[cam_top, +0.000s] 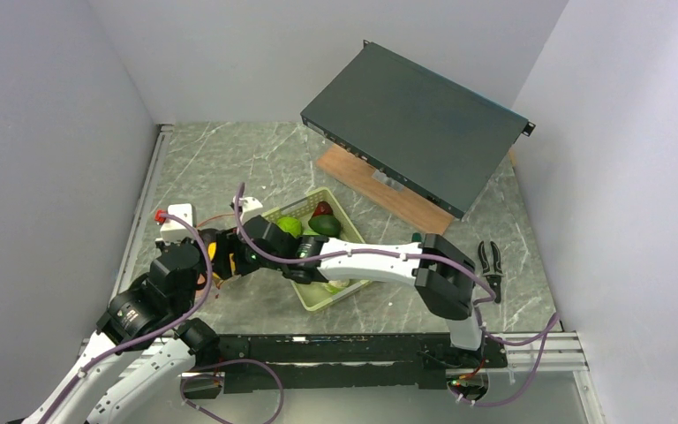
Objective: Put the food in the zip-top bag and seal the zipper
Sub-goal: Place the fake fruit in the zipper food storage bag, then pick up the fake vegetable from the bin.
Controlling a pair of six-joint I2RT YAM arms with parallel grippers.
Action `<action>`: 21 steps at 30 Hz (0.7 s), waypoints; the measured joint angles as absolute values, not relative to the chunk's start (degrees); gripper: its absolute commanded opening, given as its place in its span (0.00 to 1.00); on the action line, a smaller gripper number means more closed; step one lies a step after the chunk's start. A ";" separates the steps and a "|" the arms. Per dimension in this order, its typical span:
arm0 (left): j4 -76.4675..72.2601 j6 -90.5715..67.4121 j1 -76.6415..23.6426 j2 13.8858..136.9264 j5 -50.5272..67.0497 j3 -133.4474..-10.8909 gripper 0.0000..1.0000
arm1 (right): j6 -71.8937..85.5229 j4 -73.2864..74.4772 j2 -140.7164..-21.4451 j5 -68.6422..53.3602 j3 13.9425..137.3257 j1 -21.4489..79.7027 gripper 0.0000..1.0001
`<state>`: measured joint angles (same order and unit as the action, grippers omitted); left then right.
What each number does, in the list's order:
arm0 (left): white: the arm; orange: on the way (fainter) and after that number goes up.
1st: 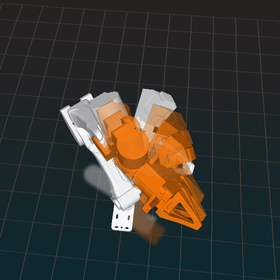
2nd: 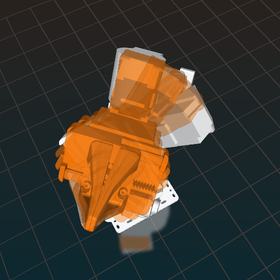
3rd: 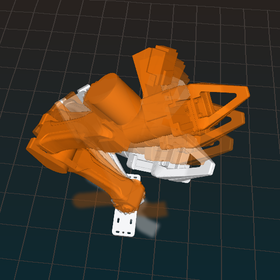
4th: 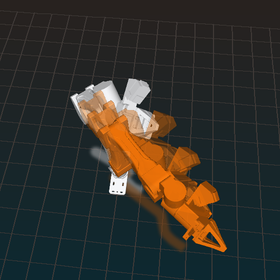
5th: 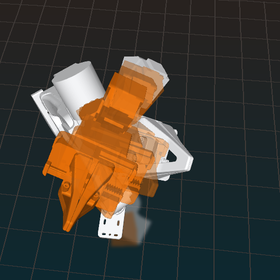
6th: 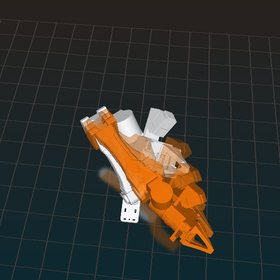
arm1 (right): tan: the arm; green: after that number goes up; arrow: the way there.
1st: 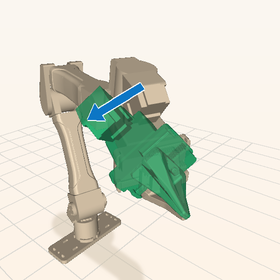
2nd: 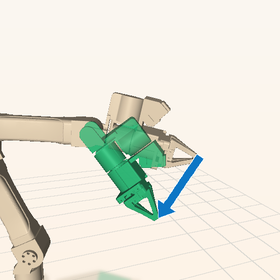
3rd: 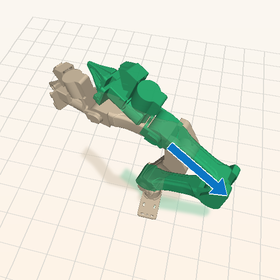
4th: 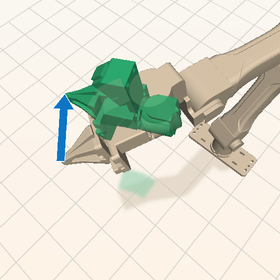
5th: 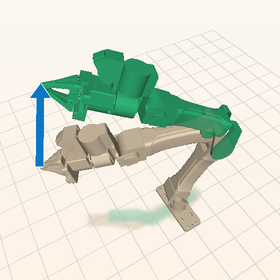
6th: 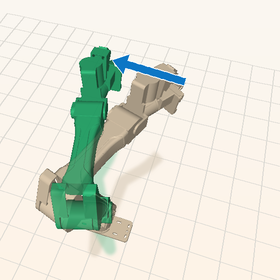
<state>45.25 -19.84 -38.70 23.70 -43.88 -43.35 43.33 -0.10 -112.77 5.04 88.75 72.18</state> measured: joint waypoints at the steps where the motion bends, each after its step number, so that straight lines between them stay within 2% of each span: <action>1: 45.25 -19.84 -38.70 23.70 -43.88 -43.35 0.00 | 42.89 0.08 -112.12 5.21 87.96 72.18 0.64; 8: 45.25 -19.84 -38.70 23.73 -43.88 -43.35 0.00 | 38.19 3.77 -102.59 7.51 81.65 72.18 0.64; 14: 45.25 -19.84 -38.70 23.73 -43.88 -43.35 0.00 | 31.88 4.40 -89.08 11.77 72.10 72.18 0.64; 21: 45.25 -19.84 -38.70 23.83 -43.86 -43.35 0.00 | 26.28 7.35 -84.31 18.70 63.77 71.37 0.61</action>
<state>45.25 -19.84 -38.70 23.83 -43.86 -43.35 26.28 7.35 -84.31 18.70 63.77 71.37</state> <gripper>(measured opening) 0.012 0.631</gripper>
